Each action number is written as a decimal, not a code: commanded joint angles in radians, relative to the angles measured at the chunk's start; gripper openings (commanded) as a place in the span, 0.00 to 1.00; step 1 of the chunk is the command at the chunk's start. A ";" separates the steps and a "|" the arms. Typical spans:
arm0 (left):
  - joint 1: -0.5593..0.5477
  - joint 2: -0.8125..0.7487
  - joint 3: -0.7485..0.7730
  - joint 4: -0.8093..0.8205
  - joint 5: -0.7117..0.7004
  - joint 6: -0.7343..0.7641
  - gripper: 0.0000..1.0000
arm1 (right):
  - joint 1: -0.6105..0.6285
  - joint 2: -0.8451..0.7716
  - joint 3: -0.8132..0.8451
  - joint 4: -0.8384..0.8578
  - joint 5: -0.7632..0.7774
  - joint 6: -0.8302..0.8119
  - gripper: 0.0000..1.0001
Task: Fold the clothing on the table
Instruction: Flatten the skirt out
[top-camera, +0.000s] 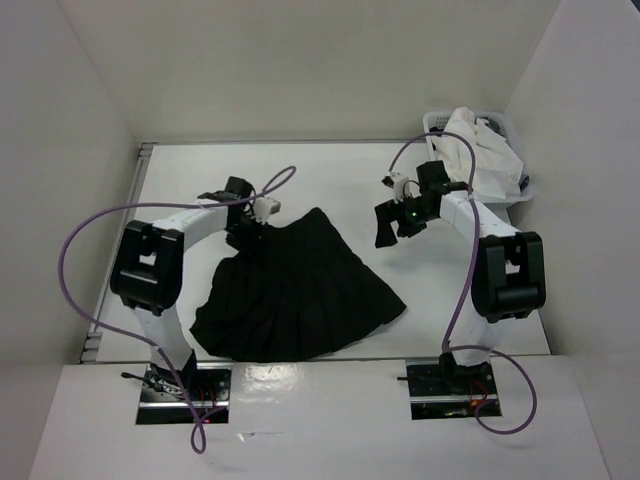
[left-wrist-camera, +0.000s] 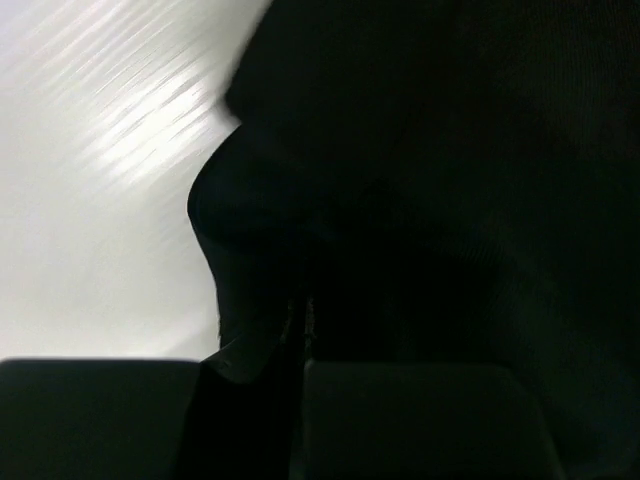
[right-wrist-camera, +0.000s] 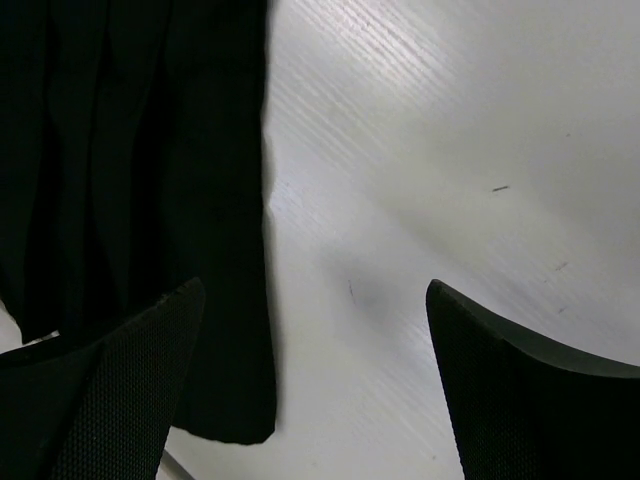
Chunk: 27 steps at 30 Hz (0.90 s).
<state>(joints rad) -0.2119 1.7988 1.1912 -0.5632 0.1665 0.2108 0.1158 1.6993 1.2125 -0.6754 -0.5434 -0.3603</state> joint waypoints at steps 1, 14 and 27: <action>-0.105 0.072 0.073 0.022 -0.033 0.021 0.04 | 0.021 0.002 0.062 0.100 -0.032 -0.011 0.95; -0.366 0.315 0.421 -0.033 -0.030 0.021 0.04 | -0.031 0.045 0.047 0.191 0.009 0.027 0.94; -0.231 0.229 0.329 0.013 -0.022 0.021 0.04 | -0.146 0.212 0.100 0.240 0.008 0.064 0.78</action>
<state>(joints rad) -0.4423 2.0739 1.5341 -0.5484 0.1303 0.2325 -0.0139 1.8896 1.2495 -0.4835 -0.5274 -0.3031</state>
